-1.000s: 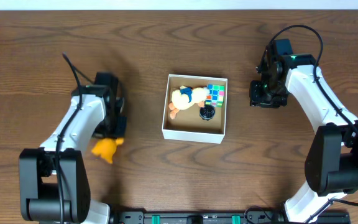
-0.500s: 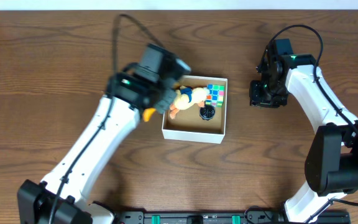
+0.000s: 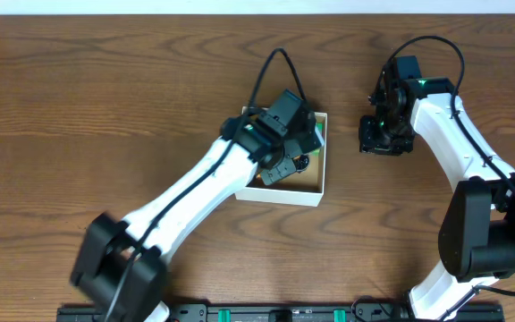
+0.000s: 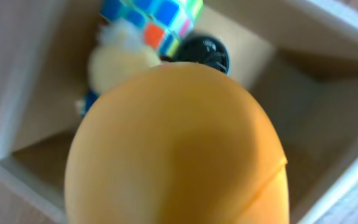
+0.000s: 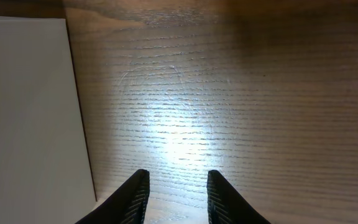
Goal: Pack container
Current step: 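Carry the dog toy into the box and release it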
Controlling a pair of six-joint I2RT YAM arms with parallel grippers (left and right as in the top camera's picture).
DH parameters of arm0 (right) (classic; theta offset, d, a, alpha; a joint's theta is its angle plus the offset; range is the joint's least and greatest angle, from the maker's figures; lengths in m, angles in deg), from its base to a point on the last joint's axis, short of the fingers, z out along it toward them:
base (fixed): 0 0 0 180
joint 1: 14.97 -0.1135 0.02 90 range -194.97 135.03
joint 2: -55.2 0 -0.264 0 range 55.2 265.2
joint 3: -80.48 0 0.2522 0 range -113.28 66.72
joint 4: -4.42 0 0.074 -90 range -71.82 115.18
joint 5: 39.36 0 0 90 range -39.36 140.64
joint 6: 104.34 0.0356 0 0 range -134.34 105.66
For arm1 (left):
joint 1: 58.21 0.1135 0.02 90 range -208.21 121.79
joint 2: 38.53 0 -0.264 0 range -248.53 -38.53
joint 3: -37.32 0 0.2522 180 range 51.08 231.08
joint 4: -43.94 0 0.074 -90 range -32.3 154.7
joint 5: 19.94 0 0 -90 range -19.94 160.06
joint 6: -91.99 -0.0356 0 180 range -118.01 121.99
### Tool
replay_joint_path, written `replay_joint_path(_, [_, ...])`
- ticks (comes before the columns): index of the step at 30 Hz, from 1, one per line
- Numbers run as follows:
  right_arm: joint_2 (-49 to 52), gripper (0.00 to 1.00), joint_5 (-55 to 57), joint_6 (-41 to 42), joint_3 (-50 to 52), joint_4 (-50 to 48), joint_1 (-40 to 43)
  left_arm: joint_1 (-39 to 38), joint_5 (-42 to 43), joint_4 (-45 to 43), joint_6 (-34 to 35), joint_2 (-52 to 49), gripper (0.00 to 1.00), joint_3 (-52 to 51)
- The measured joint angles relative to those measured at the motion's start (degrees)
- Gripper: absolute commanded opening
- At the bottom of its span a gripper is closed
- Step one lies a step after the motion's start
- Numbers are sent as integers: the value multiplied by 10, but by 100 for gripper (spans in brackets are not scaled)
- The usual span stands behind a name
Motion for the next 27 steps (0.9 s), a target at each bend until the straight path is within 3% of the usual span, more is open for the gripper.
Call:
replay_joint_path(9, [0, 33, 0, 0, 0, 3, 0, 0, 0, -12, -5, -73, 7, 0])
replay_joint_path(10, [0, 33, 0, 0, 0, 3, 0, 0, 0, -12, -5, -78, 15, 0])
replay_joint_path(12, [0, 33, 0, 0, 0, 3, 0, 0, 0, -11, -3, -87, 47, 0])
replay_joint_path(17, [0, 33, 0, 0, 0, 5, 0, 0, -2, -1, 11, -93, 78, 0])
replay_joint_path(23, [0, 33, 0, 0, 0, 7, 0, 0, -3, 0, 20, -83, 86, 0])
replay_joint_path(27, [0, 33, 0, 0, 0, 7, 0, 0, -16, 0, 21, -24, 91, -2])
